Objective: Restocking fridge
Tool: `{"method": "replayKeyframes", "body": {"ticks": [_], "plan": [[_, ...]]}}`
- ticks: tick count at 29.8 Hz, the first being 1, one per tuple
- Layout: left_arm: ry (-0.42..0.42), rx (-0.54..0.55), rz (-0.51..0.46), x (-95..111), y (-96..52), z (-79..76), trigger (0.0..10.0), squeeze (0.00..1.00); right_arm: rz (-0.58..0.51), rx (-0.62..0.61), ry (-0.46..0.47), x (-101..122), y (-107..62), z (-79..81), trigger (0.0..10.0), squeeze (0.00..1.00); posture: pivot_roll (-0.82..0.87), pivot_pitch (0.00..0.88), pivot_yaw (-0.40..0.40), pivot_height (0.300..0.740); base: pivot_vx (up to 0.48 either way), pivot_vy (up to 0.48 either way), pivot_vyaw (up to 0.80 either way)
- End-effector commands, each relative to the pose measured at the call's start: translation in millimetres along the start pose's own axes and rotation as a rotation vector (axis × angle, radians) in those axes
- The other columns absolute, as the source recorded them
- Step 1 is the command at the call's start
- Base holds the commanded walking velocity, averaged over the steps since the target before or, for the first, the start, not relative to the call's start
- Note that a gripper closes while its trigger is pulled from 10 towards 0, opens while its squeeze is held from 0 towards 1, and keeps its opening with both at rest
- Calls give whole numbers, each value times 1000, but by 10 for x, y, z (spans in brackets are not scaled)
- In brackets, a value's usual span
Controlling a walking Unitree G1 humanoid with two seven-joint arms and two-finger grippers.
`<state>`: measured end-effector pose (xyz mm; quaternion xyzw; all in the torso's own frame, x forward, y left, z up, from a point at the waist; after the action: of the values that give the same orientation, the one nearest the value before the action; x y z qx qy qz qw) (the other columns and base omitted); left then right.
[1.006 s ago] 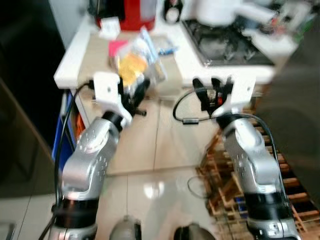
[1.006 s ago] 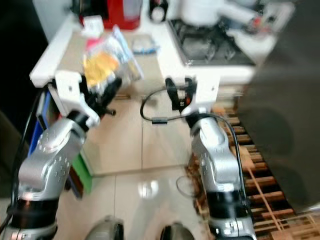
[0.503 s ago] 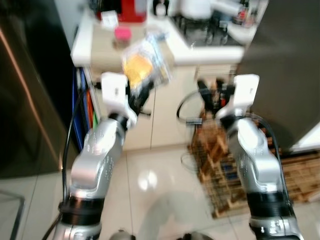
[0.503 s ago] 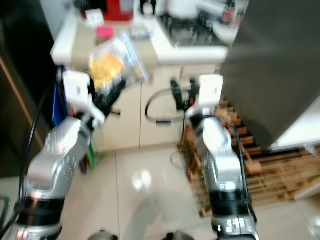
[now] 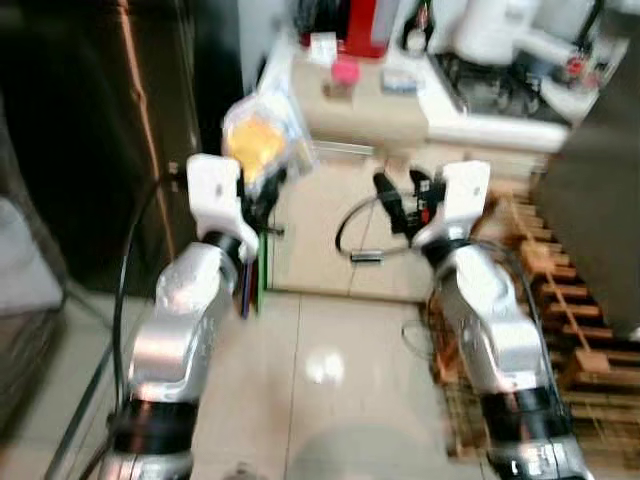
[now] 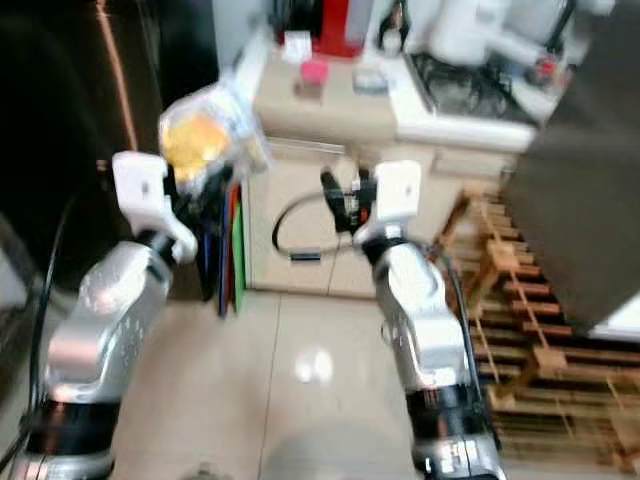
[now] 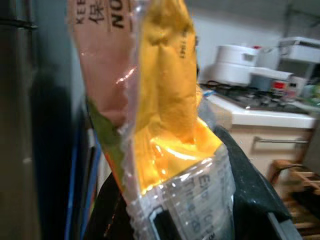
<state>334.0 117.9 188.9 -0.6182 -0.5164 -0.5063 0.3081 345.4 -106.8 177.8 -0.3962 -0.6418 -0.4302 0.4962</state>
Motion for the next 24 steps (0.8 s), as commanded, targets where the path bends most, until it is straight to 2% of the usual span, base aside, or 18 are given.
{"method": "replayKeyframes", "body": {"ticks": [1, 11, 21, 24], "plan": [[6, -61, -38, 68, 43, -145, 10000, 0, 2, -25, -19, 3, -1, -94, 10000, 0, -41, 0, -28, 740, 0, -469, 450], [7, -156, -46, 81, 22, -244, 10000, 0, 6, -40, -22, -24, -7, -111, 10000, 0, -46, 0, -25, 740, 0, -469, 0], [-4, -199, -49, 83, -2, -285, 10000, 0, 21, -22, -35, -57, -17, -82, 10000, 0, -48, 0, -24, 740, 0, -469, -580], [-9, -217, -54, 93, -17, -303, 10000, 0, 16, -24, -32, -54, -18, -88, 10000, 0, -49, 0, -26, 740, 0, -469, 0]]}}
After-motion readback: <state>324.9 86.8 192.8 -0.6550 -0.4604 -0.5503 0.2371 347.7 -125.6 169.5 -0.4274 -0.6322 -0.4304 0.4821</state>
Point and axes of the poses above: a point about 5 cm out from each wrist's last joint towards the gripper, its own y axis pointing out of the wrist towards the gripper, its own x axis along the axis of the wrist's last joint, z = x × y, the point moved 3 cm from there along y, pointing out of the wrist towards the gripper, and after that the axes turned 14 degrees about -y, right-handed, at the moved point
